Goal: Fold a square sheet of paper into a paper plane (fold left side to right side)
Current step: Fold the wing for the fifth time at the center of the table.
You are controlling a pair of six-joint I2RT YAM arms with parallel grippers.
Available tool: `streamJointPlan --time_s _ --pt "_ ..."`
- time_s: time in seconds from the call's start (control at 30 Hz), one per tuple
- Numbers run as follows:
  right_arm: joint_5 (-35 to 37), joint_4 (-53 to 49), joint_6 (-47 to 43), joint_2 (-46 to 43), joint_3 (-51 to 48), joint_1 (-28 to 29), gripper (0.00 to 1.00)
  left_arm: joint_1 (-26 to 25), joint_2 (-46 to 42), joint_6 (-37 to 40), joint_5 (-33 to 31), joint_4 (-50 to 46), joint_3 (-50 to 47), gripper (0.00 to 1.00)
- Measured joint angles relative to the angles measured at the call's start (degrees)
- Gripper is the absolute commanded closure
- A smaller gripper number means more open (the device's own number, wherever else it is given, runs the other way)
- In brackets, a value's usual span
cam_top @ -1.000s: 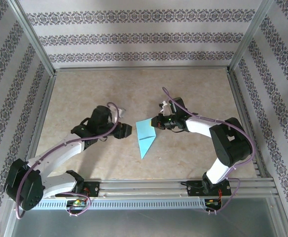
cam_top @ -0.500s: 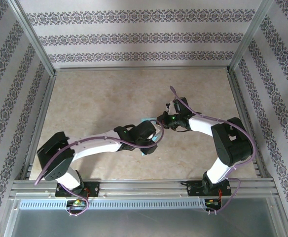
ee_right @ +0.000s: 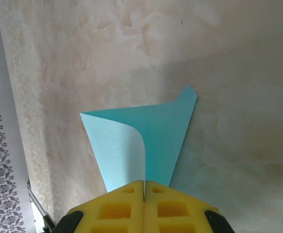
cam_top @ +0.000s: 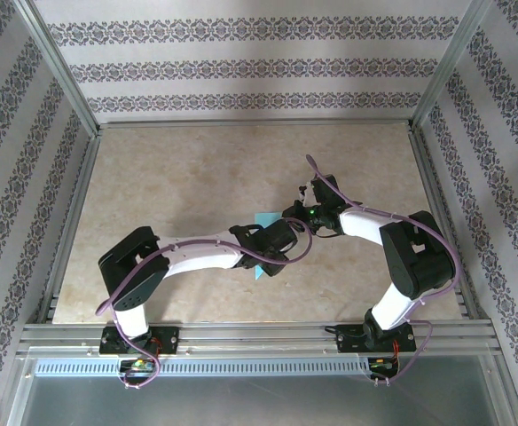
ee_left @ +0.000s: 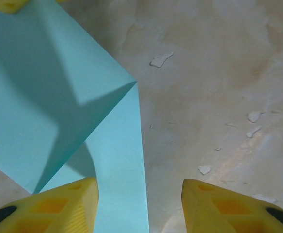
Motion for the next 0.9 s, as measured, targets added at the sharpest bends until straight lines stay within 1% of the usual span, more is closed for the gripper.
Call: streamJointPlan --time_s 0.2,0.27,0.33,0.43,0.63,0.7,0.77,0.9 --pt "0.0 0.0 0.4 0.0 0.0 0.0 1.0 0.0 2.3 0.3 -1.7 -1.0 0.5 0.54" --pt "0.0 0.0 0.4 0.0 0.0 0.0 1.0 0.0 2.5 0.3 -2.5 -1.2 0.5 0.58" --pt "0.0 0.0 0.4 0.0 0.0 0.0 1.0 0.0 2.6 0.3 -3.1 -1.3 0.5 0.66" --pt "0.2 0.0 0.4 0.0 0.0 0.0 1.0 0.0 2.6 0.4 -3.5 -1.3 0.5 0.75" --pt "0.7 0.0 0.4 0.0 0.0 0.0 1.0 0.0 2.6 0.5 -3.7 -1.3 0.5 0.87" --pt "1.0 0.0 0.4 0.0 -0.1 -0.1 0.95 0.0 2.6 0.5 -3.7 -1.3 0.5 0.91" --pt "1.3 0.0 0.3 0.0 -0.3 -0.3 0.87 0.0 2.6 0.5 -3.8 -1.3 0.5 0.95" --pt "2.6 -2.3 -1.7 -1.6 -1.4 -1.6 0.69 0.0 2.6 0.5 -3.9 -1.3 0.5 0.99"
